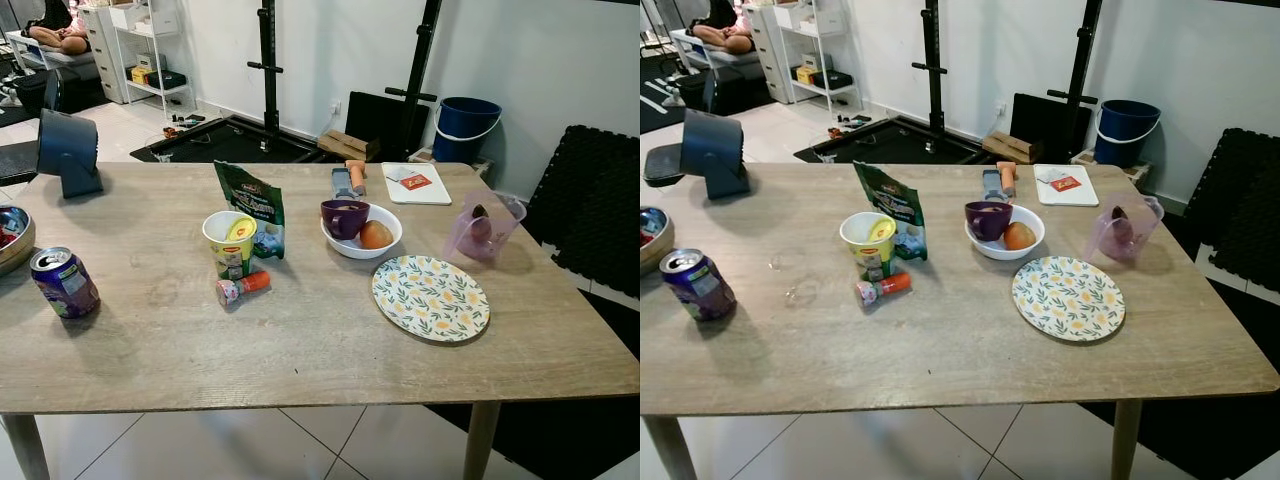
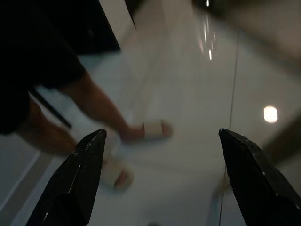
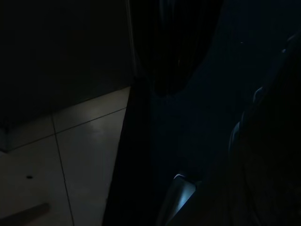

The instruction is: Restocking fridge

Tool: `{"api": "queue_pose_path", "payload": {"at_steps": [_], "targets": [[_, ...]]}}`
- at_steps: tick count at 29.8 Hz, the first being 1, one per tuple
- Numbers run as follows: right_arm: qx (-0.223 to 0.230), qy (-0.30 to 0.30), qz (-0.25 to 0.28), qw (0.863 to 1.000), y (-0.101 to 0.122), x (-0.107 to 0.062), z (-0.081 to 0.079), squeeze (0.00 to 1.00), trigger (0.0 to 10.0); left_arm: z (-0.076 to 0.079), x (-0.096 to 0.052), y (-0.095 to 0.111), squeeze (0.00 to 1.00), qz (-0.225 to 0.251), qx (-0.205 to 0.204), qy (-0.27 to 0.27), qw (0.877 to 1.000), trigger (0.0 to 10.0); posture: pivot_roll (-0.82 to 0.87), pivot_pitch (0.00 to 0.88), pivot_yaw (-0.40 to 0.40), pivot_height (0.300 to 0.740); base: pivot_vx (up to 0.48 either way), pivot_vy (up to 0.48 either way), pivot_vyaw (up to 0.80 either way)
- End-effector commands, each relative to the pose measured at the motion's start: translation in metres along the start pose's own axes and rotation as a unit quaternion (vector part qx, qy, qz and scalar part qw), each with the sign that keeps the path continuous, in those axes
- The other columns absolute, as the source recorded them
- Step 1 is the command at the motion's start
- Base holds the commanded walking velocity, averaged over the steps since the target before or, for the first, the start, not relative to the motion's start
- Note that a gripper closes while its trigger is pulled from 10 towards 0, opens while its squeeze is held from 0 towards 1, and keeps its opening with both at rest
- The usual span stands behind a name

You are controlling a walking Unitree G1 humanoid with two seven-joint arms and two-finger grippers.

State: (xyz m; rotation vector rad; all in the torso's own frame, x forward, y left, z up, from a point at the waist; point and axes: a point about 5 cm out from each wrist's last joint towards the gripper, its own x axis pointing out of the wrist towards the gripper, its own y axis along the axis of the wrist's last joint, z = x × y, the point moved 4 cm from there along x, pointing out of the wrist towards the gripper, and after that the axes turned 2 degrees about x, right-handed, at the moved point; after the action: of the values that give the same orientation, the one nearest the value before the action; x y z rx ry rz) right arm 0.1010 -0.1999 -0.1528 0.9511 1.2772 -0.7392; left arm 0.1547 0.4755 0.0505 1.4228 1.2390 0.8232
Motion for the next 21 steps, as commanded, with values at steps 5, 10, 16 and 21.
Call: {"api": "queue_pose_path", "payload": {"at_steps": [5, 10, 16, 21], "targets": [[-0.007, -0.001, 0.048, 0.999, 0.034, -0.001, 0.003, 0.00, 10.0, -0.024, 0.018, 0.046, 0.00, 0.064, -0.041, 0.061, 0.995, 10.0, 0.06, 0.000, -0.001, 0.740, 0.000, 0.000, 0.00], [-0.008, 0.003, 0.048, 0.999, 0.035, -0.001, 0.001, 0.00, 10.0, -0.038, 0.027, 0.095, 0.00, 0.139, -0.078, 0.091, 0.983, 10.0, 0.06, 0.000, 0.000, 0.740, 0.000, 0.000, 0.00], [-0.007, 0.006, 0.050, 0.999, 0.037, -0.001, -0.001, 0.00, 10.0, -0.026, 0.024, 0.151, 0.00, 0.223, -0.106, 0.065, 0.967, 10.0, 0.06, 0.000, 0.004, 0.740, 0.000, 0.000, 0.00], [-0.005, 0.008, 0.050, 0.999, 0.037, 0.000, -0.003, 0.00, 10.0, 0.009, 0.006, 0.217, 0.00, 0.317, -0.130, -0.012, 0.940, 10.0, 0.06, 0.000, 0.010, 0.740, 0.000, 0.000, 0.00]]}}
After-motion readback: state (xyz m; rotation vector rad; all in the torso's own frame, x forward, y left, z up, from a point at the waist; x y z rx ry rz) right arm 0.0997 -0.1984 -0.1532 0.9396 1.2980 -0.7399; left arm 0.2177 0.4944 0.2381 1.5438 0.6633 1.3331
